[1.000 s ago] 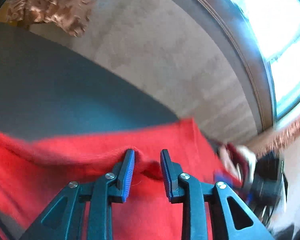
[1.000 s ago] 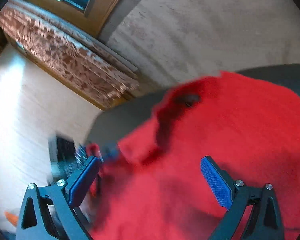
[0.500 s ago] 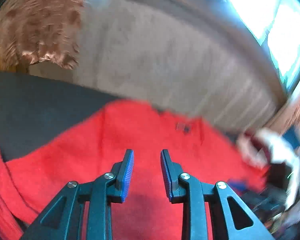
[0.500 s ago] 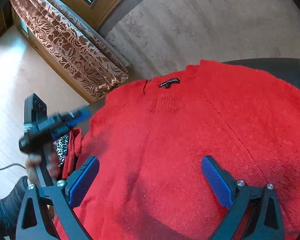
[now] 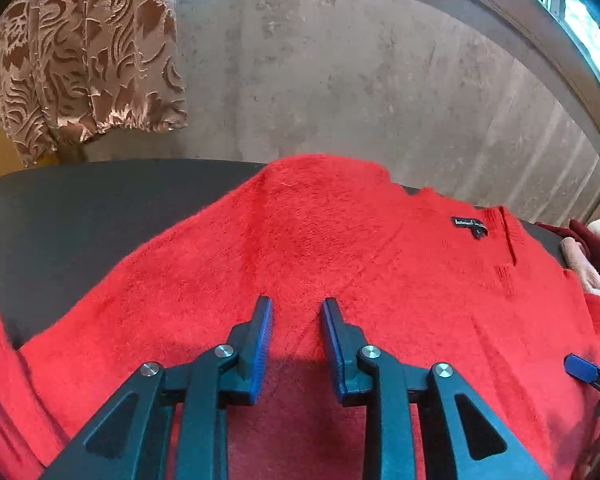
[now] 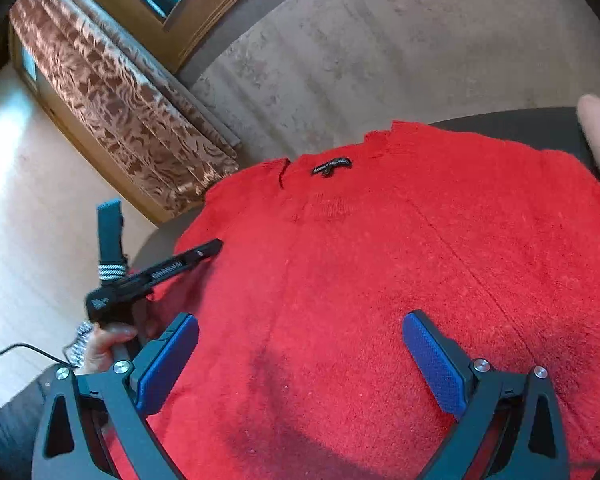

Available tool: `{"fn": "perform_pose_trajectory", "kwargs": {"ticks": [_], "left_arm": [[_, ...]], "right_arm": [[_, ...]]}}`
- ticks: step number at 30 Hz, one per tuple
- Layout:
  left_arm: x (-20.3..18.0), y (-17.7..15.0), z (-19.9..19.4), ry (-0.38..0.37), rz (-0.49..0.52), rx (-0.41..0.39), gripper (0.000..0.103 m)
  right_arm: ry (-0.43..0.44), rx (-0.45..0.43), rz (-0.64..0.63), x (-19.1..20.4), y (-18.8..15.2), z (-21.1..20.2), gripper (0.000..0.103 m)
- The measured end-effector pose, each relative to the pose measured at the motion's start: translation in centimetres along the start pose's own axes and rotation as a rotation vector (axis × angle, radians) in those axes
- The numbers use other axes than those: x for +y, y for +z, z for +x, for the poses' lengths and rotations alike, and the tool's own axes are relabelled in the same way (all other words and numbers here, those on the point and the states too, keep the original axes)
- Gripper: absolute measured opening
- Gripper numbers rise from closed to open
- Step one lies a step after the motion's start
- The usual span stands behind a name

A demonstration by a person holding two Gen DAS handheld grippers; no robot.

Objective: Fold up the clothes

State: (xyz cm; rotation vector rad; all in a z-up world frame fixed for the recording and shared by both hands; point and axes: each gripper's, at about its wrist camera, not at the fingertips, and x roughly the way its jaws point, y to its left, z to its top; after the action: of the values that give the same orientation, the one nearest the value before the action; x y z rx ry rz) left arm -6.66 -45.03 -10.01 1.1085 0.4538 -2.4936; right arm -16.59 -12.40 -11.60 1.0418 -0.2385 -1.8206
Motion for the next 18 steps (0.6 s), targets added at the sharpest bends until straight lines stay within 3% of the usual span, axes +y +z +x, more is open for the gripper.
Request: {"fn": "perform_pose_trajectory", "kwargs": {"ticks": [4, 6, 10, 13, 18], "left_arm": [[-0.6, -0.3, -3.0, 0.023, -0.082, 0.005, 0.024], [-1.3, -1.8, -6.4, -0.030, -0.099, -0.041, 0.024], [-3.7, -6.0, -11.9, -0.111, -0.048, -0.076, 0.026], [-4.7, -9.9, -13.6, -0.128, -0.013, -0.049, 0.026], [-4.1, -15.1, -14.2, -0.086, -0.030, 0.018, 0.026]], "right_arm": [[0.015, -0.002, 0.004, 0.1, 0.0, -0.1, 0.103], [0.029, 0.009, 0.011, -0.1, 0.0, -0.4, 0.103], [-0.029, 0.018, -0.041, 1.2, -0.5, -3.0, 0.103], [-0.045, 0.020, -0.086, 2.2, -2.5, -5.4, 0.103], [-0.170, 0.076, -0.119, 1.2, -7.4, -7.3, 0.103]]}}
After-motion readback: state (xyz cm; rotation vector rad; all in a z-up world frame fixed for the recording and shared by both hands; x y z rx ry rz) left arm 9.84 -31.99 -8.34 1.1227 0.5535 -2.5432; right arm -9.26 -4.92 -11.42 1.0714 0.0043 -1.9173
